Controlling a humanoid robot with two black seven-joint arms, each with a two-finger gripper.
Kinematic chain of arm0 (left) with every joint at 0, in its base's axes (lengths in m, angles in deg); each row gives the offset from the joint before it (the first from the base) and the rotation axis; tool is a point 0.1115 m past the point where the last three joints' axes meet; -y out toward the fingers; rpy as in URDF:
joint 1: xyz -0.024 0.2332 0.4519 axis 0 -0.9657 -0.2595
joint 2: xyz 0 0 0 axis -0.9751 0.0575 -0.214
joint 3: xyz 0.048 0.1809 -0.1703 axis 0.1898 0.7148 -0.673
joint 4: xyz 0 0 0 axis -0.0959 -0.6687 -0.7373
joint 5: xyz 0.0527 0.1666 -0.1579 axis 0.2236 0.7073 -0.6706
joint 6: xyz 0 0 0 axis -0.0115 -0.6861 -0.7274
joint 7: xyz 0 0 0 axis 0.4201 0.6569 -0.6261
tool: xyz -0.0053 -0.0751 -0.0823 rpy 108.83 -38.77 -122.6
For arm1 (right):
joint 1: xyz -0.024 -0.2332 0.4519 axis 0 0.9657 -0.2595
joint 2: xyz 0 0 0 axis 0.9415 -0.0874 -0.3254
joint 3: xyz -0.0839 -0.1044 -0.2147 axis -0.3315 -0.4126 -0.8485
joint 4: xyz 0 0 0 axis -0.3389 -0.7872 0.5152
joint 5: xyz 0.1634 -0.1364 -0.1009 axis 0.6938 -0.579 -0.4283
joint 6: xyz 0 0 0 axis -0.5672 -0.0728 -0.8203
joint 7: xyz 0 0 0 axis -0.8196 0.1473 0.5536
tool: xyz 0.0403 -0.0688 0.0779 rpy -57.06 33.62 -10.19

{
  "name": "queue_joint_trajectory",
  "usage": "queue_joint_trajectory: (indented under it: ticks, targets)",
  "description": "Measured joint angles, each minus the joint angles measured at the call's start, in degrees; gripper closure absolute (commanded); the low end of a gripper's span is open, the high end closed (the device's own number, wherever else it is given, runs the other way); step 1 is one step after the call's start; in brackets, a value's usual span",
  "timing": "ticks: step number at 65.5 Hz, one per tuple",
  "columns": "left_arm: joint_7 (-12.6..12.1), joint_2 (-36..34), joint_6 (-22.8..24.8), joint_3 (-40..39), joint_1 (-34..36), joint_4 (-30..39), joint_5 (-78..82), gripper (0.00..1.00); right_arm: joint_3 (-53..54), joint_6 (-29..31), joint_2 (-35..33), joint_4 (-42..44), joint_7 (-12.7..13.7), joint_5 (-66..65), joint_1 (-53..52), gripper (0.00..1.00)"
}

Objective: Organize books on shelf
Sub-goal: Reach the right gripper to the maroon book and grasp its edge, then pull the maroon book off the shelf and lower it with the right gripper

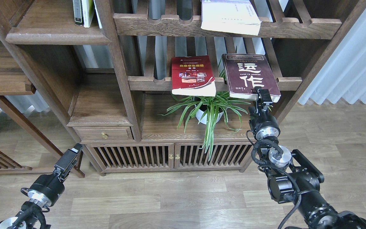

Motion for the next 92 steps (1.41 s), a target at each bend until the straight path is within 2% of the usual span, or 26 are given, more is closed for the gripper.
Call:
queue_joint_trajectory:
  ticks: [17,24,26,31,32,33,34,36,73,82,92]
  targets:
    - [-0.13,0.0,0.01,-0.01,0.07,0.0,0.03,0.0,-0.01,-0.68,0.0,1.22,0.07,4.54,-2.9,0.09]
    - [-0.15,0.0,0.01,-0.01,0.07,0.0,0.03,0.0,0.05,-0.75,0.0,1.84,0.07,5.39,-3.06,0.17]
    - [-0.15,0.0,0.01,-0.01,0.07,0.0,0.03,0.0,0.06,-0.75,0.0,2.09,0.07,5.41,-3.06,0.24]
    - [-0.15,-0.06,0.01,-0.01,0.07,0.0,0.03,0.0,0.11,-0.76,0.0,2.67,0.05,5.41,-3.06,0.53]
    - [-0.15,-0.07,0.01,-0.01,0.07,0.0,0.03,0.0,0.14,-0.76,0.0,2.76,0.03,5.42,-3.06,0.66]
    - [-0.15,-0.07,0.01,-0.01,0.07,0.0,0.03,0.0,0.17,-0.76,0.0,2.83,0.01,5.42,-3.06,0.72]
    - [-0.15,-0.07,0.01,-0.01,0.07,0.0,0.03,0.0,0.23,-0.77,0.0,2.89,-0.01,5.43,-3.06,0.86]
    - [-0.15,-0.07,0.01,-0.01,0.07,0.0,0.03,0.0,0.36,-0.77,0.0,2.97,-0.08,5.5,-3.06,0.97]
    - [0.02,-0.34,0.01,-1.29,-0.05,0.0,-0.02,0.0,-0.36,0.1,0.0,1.38,-0.1,5.34,-2.05,0.96]
    - [0.04,-0.35,0.01,-1.29,-0.11,0.0,-0.02,0.0,-1.81,1.1,0.0,-4.35,0.05,5.31,1.53,0.96]
    - [0.27,-0.33,0.01,-1.23,-0.55,-0.5,-0.01,0.0,-2.58,1.68,0.0,-14.2,0.14,5.34,10.32,0.96]
